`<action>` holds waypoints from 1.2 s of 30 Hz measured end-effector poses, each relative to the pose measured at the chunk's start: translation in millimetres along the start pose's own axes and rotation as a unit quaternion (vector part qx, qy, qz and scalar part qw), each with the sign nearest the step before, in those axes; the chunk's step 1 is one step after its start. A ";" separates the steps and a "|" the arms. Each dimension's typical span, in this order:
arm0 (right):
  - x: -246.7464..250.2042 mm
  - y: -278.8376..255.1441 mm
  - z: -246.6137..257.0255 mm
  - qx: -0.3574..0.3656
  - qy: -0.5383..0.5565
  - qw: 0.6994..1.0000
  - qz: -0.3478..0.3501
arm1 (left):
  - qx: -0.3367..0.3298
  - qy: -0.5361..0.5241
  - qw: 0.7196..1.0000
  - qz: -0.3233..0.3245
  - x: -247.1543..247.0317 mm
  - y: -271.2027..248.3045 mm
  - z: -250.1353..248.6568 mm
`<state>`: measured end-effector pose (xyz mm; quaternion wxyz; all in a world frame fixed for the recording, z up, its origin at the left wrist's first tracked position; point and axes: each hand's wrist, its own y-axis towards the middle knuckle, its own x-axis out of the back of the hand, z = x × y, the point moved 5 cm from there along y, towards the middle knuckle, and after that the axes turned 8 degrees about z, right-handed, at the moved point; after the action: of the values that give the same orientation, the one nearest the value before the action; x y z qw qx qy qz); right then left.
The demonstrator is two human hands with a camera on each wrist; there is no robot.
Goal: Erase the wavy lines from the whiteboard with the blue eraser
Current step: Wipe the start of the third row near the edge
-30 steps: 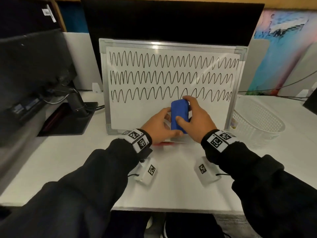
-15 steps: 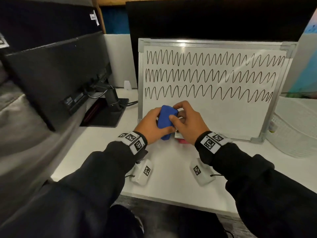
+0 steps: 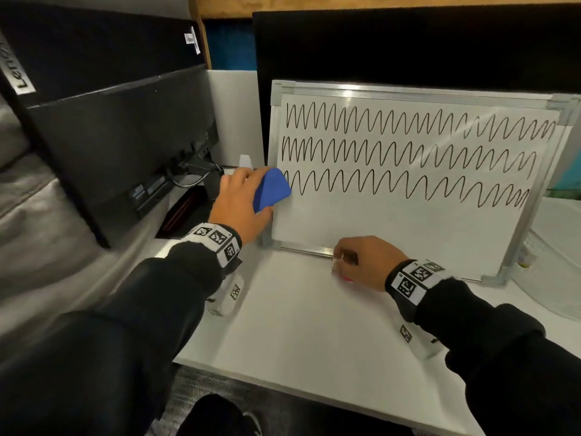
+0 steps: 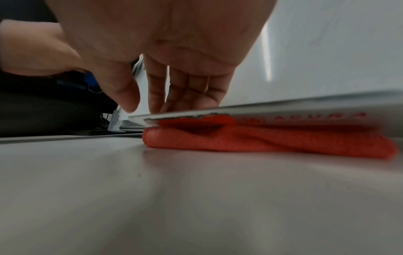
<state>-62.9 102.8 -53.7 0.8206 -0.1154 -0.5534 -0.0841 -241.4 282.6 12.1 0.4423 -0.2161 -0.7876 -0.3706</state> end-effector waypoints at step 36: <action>-5.8 0.8 -7.3 -0.005 0.076 0.997 0.012 | -0.077 0.193 0.978 -0.001 15.3 24.8 -8.5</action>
<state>-58.4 101.6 -61.8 0.8604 -0.1191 -0.4880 -0.0855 -228.1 291.8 37.8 0.5677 -0.1734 -0.6567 -0.4652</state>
